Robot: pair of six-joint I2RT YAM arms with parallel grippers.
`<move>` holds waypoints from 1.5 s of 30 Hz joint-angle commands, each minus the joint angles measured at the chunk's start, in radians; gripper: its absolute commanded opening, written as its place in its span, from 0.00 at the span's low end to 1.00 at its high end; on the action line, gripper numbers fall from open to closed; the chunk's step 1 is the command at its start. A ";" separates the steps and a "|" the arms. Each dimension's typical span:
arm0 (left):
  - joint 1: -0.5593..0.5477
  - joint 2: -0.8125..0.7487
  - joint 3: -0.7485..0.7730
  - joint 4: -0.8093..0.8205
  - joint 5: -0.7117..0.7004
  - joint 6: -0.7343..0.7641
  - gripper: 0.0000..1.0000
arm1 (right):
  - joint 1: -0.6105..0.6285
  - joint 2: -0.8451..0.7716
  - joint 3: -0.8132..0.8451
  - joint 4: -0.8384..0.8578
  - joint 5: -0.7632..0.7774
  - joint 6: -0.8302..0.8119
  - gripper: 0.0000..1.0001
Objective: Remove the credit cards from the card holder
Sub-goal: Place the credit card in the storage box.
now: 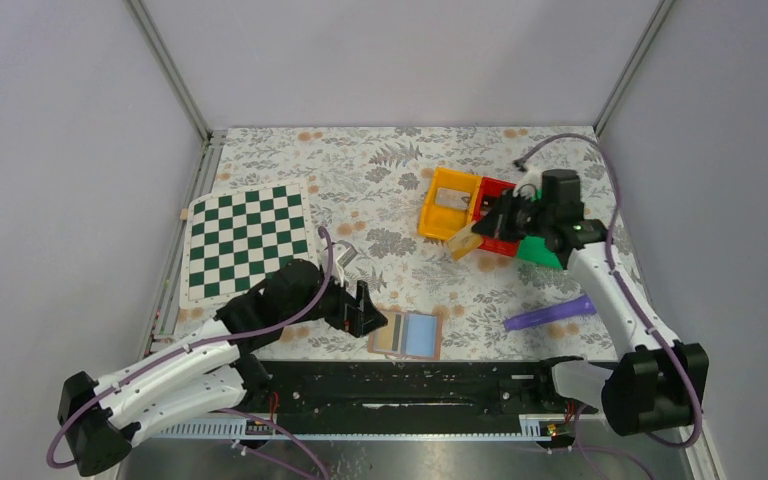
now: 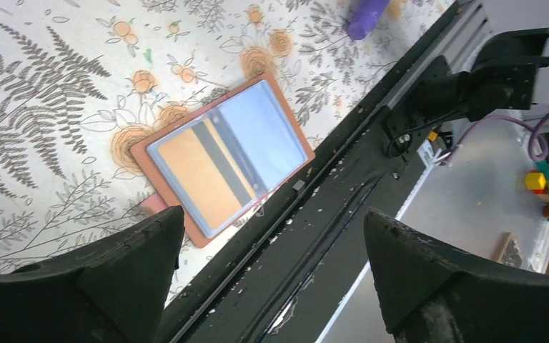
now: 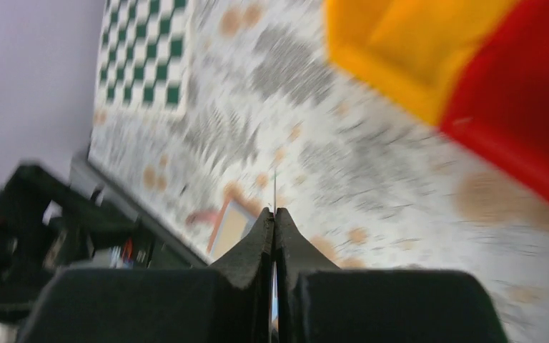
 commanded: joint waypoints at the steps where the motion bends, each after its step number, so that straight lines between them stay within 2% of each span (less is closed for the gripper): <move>1: 0.003 0.024 0.067 -0.056 -0.093 0.057 0.96 | -0.166 -0.075 0.104 -0.071 0.209 0.004 0.00; 6: 0.003 0.056 0.062 -0.056 -0.164 0.044 0.99 | -0.356 -0.045 0.172 -0.077 0.322 -0.007 0.00; 13: 0.003 0.059 -0.032 0.054 -0.223 0.022 0.99 | -0.465 0.134 0.250 -0.070 0.404 -0.031 0.00; 18: 0.003 0.056 -0.051 0.070 -0.284 0.032 0.99 | -0.486 0.292 0.328 -0.021 0.361 -0.034 0.00; 27: 0.004 0.028 -0.049 0.075 -0.296 0.030 0.99 | -0.519 0.446 0.358 0.062 0.287 -0.033 0.00; 45: 0.004 0.109 -0.011 0.103 -0.260 0.026 0.98 | -0.574 0.571 0.333 0.197 0.148 0.012 0.00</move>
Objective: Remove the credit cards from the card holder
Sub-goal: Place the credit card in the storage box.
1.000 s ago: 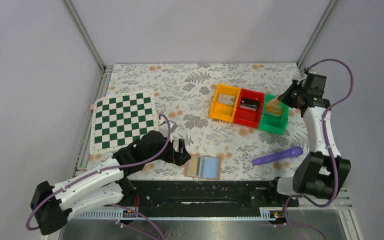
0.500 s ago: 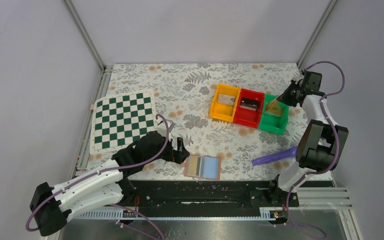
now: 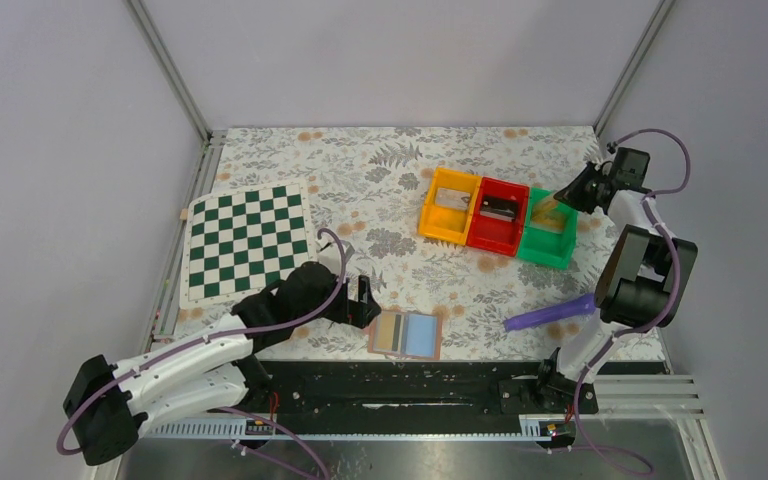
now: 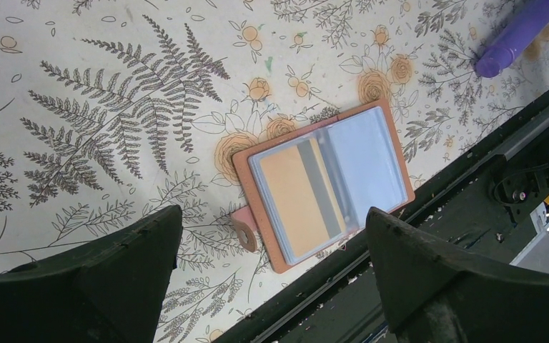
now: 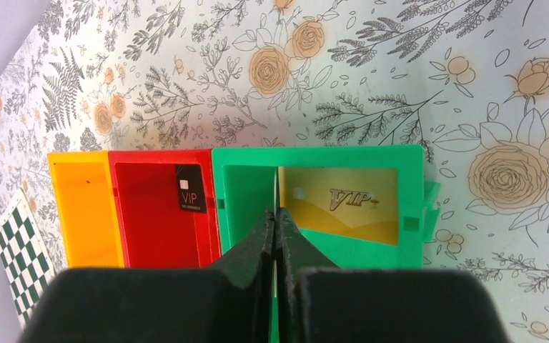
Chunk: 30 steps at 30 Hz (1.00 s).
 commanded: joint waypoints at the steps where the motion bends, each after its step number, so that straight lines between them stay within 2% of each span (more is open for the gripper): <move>1: 0.003 0.012 0.044 0.066 0.005 0.005 0.98 | -0.010 0.030 0.017 0.061 -0.061 0.019 0.00; 7: 0.004 0.028 0.050 0.072 0.006 0.005 0.98 | -0.010 0.058 0.023 0.072 -0.059 0.018 0.01; 15: 0.003 0.054 0.062 0.078 0.015 0.006 0.98 | -0.017 0.066 0.042 0.060 -0.022 0.020 0.09; 20: 0.003 0.062 0.062 0.070 0.006 -0.006 0.98 | -0.027 0.071 0.110 -0.003 0.027 0.031 0.21; 23: 0.004 0.077 0.072 0.035 -0.012 -0.019 0.98 | -0.029 0.068 0.162 -0.065 0.075 0.028 0.25; 27: 0.003 0.080 0.061 0.034 0.004 -0.037 0.99 | -0.029 0.048 0.214 -0.147 0.124 0.044 0.27; 30: 0.004 0.081 0.051 0.032 -0.002 -0.058 0.99 | -0.028 0.013 0.207 -0.163 0.099 0.083 0.28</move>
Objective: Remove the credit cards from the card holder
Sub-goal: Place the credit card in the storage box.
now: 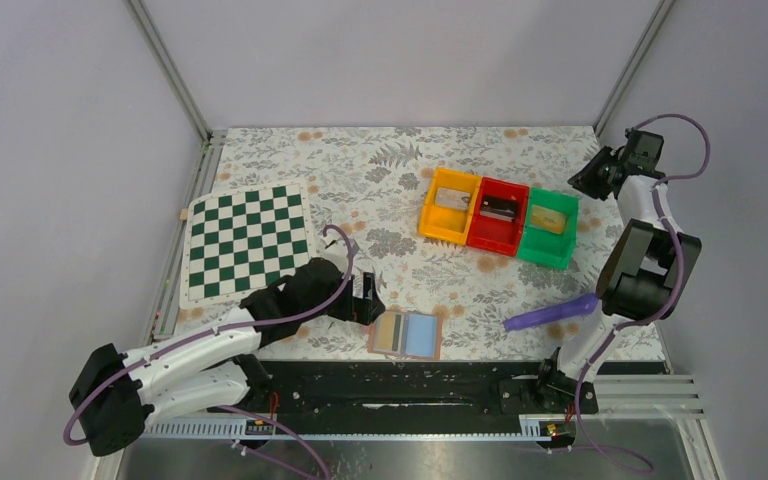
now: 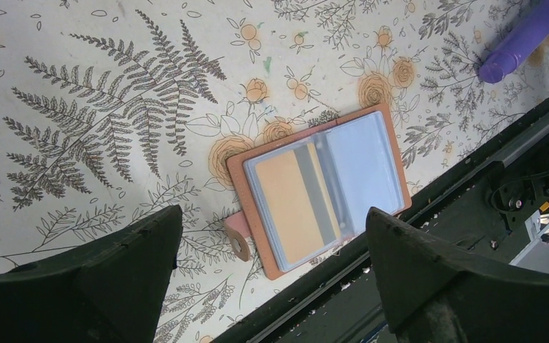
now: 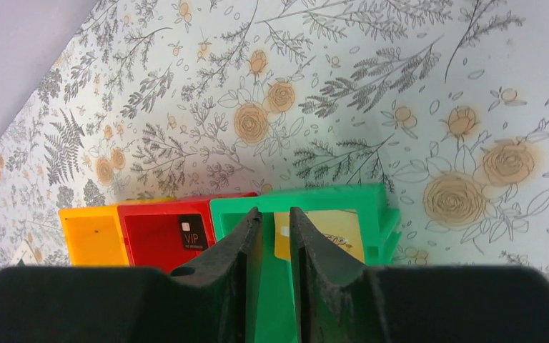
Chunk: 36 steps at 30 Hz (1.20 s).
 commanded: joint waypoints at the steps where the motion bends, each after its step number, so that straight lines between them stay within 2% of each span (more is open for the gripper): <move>1: 0.004 0.002 0.020 0.014 -0.015 -0.040 0.99 | -0.001 -0.075 0.021 -0.081 0.006 0.064 0.28; 6: 0.011 0.038 0.028 -0.012 -0.006 -0.092 0.95 | 0.053 -0.194 -0.062 -0.105 -0.034 0.109 0.29; 11: 0.029 0.093 0.002 0.063 0.156 -0.144 0.85 | 0.180 -0.375 -0.216 -0.119 -0.033 0.159 0.29; 16: 0.063 0.128 -0.045 0.103 0.193 -0.215 0.76 | 0.449 -0.561 -0.379 -0.137 0.048 0.201 0.30; 20: 0.074 0.134 -0.097 0.159 0.222 -0.227 0.58 | 0.661 -0.665 -0.525 -0.081 0.071 0.301 0.30; 23: 0.075 0.125 -0.110 0.159 0.241 -0.225 0.50 | 0.841 -0.726 -0.636 -0.006 0.106 0.424 0.30; 28: 0.075 0.030 -0.144 0.200 0.289 -0.249 0.49 | 1.137 -0.699 -0.771 0.087 0.235 0.555 0.30; 31: 0.075 0.008 -0.139 0.175 0.282 -0.248 0.48 | 1.246 -0.625 -0.801 0.144 0.256 0.598 0.29; 36: 0.075 -0.005 -0.164 0.187 0.278 -0.295 0.41 | 1.396 -0.518 -0.783 0.193 0.315 0.642 0.29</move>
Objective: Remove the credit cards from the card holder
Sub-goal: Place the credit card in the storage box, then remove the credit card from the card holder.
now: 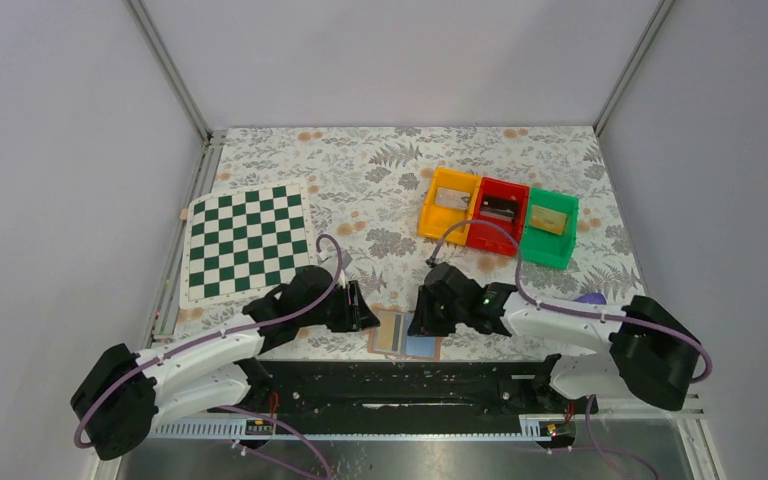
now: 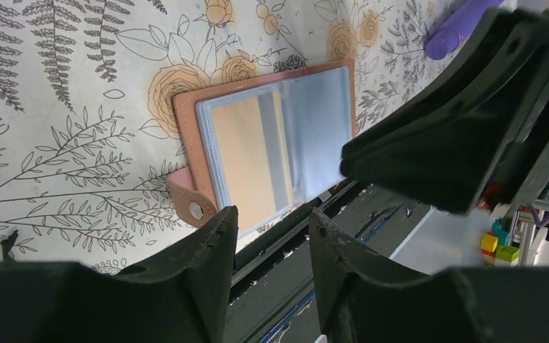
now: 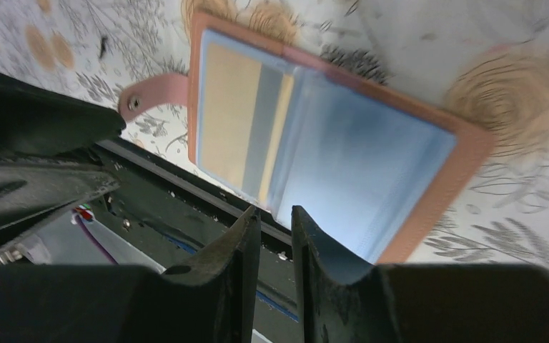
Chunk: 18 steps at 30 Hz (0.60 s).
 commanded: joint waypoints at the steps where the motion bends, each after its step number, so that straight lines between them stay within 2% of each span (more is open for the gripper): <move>1: 0.004 -0.018 -0.025 0.051 0.022 -0.047 0.41 | 0.103 0.066 0.017 0.117 0.098 0.088 0.29; 9: 0.004 -0.019 -0.057 0.159 0.104 -0.113 0.37 | 0.135 0.211 0.062 0.161 0.179 0.043 0.30; 18: 0.004 0.092 -0.056 0.207 0.064 -0.098 0.34 | 0.134 0.350 0.140 0.118 0.223 -0.103 0.30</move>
